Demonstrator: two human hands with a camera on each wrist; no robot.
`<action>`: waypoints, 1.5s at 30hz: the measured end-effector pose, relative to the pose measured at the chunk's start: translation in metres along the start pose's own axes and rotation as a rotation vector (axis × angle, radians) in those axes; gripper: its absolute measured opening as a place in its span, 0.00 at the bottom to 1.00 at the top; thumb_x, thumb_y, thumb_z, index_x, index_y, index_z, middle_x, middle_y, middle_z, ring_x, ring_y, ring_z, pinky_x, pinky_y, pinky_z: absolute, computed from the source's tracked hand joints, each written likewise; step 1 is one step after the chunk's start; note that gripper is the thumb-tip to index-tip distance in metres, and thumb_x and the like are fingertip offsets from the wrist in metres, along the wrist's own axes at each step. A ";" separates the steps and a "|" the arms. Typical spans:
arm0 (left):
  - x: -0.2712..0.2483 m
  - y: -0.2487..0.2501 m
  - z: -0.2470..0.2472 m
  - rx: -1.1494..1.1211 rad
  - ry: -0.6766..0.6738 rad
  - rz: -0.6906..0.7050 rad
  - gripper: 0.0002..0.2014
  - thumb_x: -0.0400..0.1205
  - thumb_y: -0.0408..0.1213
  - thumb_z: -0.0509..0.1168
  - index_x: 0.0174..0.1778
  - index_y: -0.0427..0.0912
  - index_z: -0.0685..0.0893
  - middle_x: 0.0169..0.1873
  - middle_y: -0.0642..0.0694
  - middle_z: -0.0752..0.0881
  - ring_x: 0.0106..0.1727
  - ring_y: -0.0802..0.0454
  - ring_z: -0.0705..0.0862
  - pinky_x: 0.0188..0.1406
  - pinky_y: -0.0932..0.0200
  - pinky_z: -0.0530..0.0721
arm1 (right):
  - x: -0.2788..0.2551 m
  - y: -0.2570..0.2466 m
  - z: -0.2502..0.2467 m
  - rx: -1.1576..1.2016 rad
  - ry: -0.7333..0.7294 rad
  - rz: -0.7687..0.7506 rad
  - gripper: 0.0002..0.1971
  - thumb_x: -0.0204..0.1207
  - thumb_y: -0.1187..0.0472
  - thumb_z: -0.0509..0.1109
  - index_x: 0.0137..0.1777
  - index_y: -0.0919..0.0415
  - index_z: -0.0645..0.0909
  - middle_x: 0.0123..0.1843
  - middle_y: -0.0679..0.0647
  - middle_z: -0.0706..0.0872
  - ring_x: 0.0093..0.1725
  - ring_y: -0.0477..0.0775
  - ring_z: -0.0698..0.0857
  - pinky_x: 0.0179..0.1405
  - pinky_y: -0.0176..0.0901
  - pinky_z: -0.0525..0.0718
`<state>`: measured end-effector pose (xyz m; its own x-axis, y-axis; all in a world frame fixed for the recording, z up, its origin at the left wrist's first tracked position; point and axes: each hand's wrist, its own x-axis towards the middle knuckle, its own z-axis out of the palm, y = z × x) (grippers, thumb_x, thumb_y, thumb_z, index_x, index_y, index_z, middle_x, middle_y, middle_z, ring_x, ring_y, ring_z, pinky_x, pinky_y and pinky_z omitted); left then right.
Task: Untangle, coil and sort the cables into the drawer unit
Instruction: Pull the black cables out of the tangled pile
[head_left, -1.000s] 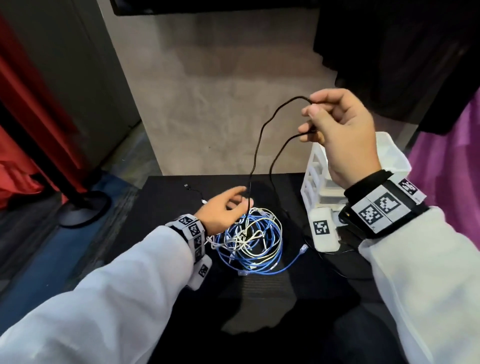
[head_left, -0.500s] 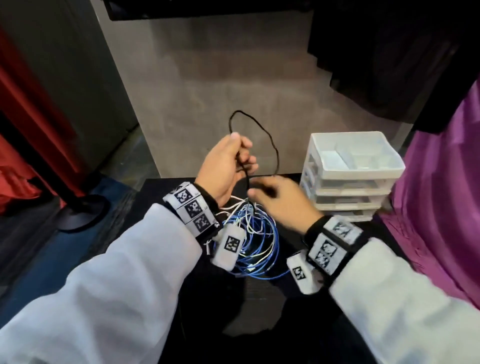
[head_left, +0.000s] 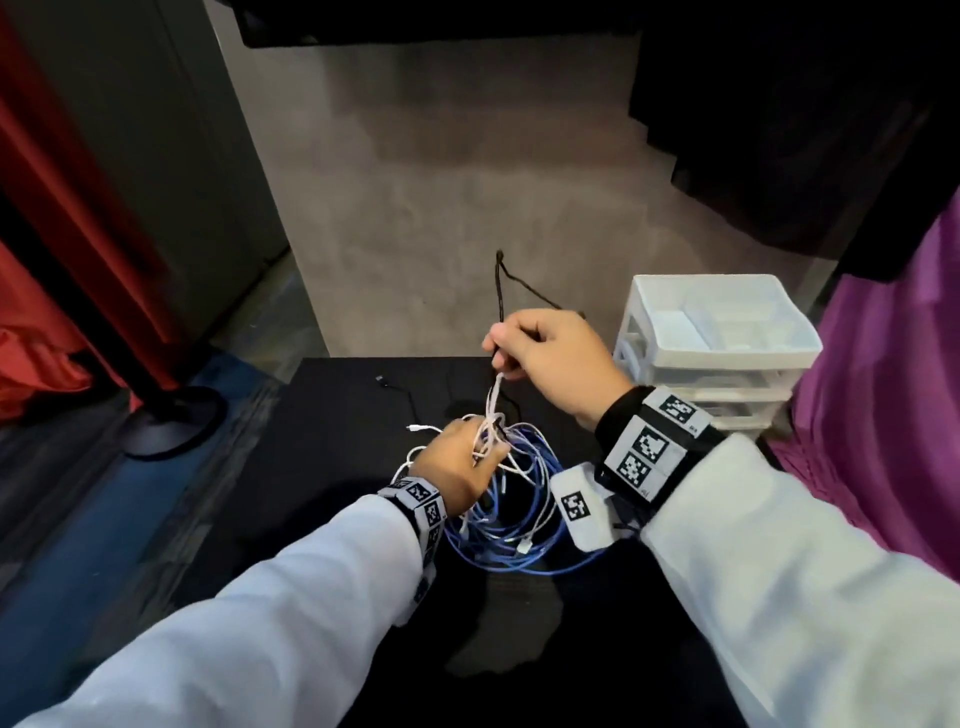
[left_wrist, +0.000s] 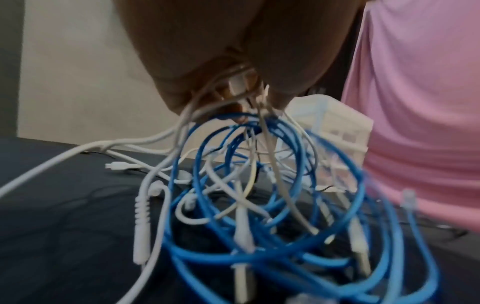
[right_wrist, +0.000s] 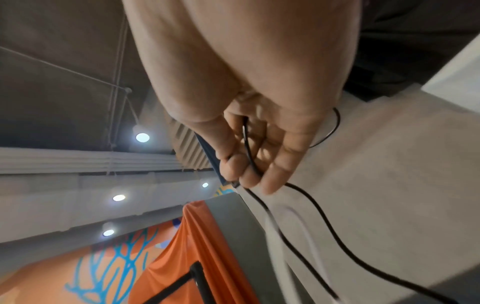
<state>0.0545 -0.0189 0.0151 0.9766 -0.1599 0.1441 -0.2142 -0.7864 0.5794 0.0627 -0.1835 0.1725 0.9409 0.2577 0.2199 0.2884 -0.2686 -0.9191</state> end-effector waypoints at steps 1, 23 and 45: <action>0.002 -0.006 -0.002 0.119 -0.017 -0.056 0.17 0.85 0.61 0.58 0.66 0.59 0.78 0.52 0.51 0.82 0.57 0.45 0.86 0.60 0.48 0.83 | 0.002 -0.011 -0.005 0.018 0.034 -0.036 0.14 0.89 0.64 0.67 0.44 0.67 0.90 0.33 0.52 0.87 0.34 0.45 0.85 0.42 0.43 0.89; 0.023 0.012 -0.033 -0.157 0.092 -0.096 0.07 0.87 0.44 0.67 0.54 0.52 0.91 0.47 0.55 0.88 0.42 0.64 0.84 0.48 0.65 0.80 | -0.001 -0.015 -0.047 0.358 0.231 -0.089 0.13 0.91 0.62 0.64 0.48 0.64 0.87 0.38 0.56 0.85 0.42 0.56 0.88 0.54 0.54 0.92; 0.017 0.035 -0.051 -0.072 0.203 0.122 0.09 0.81 0.37 0.61 0.51 0.54 0.83 0.46 0.51 0.82 0.44 0.52 0.82 0.47 0.55 0.80 | 0.003 0.056 0.034 -0.112 0.119 0.035 0.12 0.78 0.45 0.76 0.44 0.54 0.91 0.30 0.51 0.86 0.35 0.53 0.86 0.49 0.52 0.90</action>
<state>0.0629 -0.0186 0.0790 0.9209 -0.1220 0.3701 -0.3379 -0.7231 0.6025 0.0754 -0.1661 0.1107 0.9632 0.1365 0.2315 0.2667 -0.3793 -0.8860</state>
